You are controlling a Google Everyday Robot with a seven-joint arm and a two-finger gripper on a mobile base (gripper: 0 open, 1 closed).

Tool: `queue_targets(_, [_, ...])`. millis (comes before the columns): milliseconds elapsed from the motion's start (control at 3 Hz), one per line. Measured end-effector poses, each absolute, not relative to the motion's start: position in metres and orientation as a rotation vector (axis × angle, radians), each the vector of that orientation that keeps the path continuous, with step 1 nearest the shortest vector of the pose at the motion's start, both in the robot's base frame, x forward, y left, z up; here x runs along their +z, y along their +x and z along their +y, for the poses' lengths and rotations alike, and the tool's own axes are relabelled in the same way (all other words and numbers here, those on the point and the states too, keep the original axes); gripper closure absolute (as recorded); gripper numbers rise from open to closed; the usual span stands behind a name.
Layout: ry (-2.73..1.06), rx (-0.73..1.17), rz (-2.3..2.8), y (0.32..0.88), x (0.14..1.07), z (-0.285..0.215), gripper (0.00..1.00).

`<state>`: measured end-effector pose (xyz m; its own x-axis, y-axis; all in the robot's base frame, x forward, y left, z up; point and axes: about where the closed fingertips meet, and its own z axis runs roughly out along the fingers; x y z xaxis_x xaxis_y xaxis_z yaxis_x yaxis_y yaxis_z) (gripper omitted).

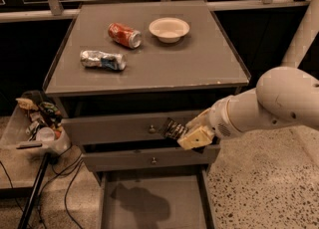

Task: Place rxbar chocolate into bottom drawer

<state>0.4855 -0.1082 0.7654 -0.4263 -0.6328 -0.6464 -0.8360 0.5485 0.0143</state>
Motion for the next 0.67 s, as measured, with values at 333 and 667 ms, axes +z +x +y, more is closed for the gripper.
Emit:
queue_targets(333, [-1.142,0.477,2.208,0.488,0.749,-0.106,1.0])
queue_targets(667, [-1.073,0.546,2.225,0.484,0.716,-0.098,1.0])
